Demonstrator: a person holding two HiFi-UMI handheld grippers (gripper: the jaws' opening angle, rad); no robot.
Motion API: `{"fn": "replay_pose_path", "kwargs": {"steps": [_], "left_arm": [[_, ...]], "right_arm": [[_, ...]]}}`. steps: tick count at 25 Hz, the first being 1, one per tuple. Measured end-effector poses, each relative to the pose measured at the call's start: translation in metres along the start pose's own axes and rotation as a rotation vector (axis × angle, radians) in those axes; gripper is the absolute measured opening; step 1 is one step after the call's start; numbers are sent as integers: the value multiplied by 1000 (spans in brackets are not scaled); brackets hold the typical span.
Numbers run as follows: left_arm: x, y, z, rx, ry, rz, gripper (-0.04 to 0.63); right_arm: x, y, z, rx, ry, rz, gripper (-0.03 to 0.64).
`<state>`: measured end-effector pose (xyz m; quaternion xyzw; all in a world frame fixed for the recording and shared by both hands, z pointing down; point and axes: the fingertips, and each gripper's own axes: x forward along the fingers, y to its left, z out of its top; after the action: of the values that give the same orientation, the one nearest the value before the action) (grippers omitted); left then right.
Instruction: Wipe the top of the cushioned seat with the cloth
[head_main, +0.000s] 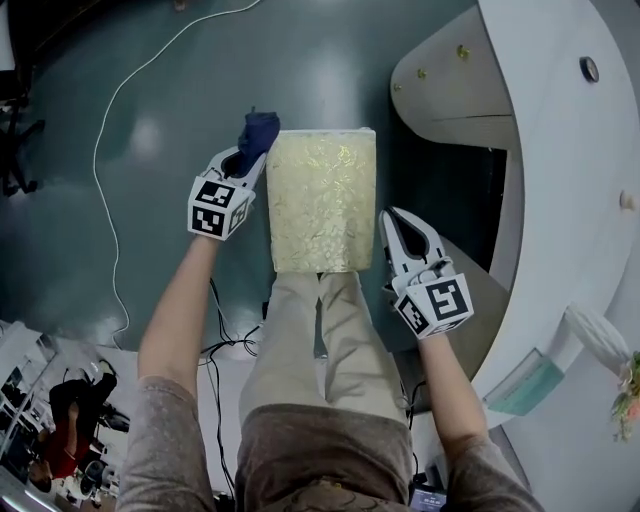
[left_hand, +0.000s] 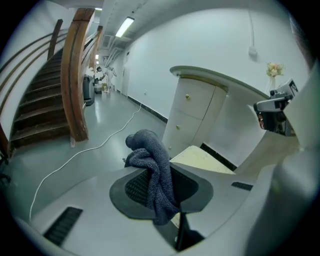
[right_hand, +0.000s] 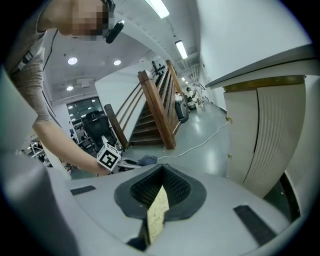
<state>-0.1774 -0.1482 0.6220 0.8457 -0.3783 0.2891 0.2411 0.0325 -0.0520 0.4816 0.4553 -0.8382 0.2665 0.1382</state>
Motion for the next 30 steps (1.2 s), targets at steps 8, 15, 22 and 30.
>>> {"fn": "replay_pose_path", "kwargs": {"steps": [8, 15, 22, 30], "left_arm": [[31, 25, -23, 34, 109, -21, 86], [53, 28, -22, 28, 103, -40, 86], [56, 18, -37, 15, 138, -89, 86], [52, 8, -46, 32, 149, -116, 86]], "right_arm": [[6, -1, -3, 8, 18, -7, 3], [7, 5, -5, 2, 35, -8, 3], [6, 7, -8, 2, 40, -11, 3], [10, 6, -11, 8, 41, -18, 3]]}}
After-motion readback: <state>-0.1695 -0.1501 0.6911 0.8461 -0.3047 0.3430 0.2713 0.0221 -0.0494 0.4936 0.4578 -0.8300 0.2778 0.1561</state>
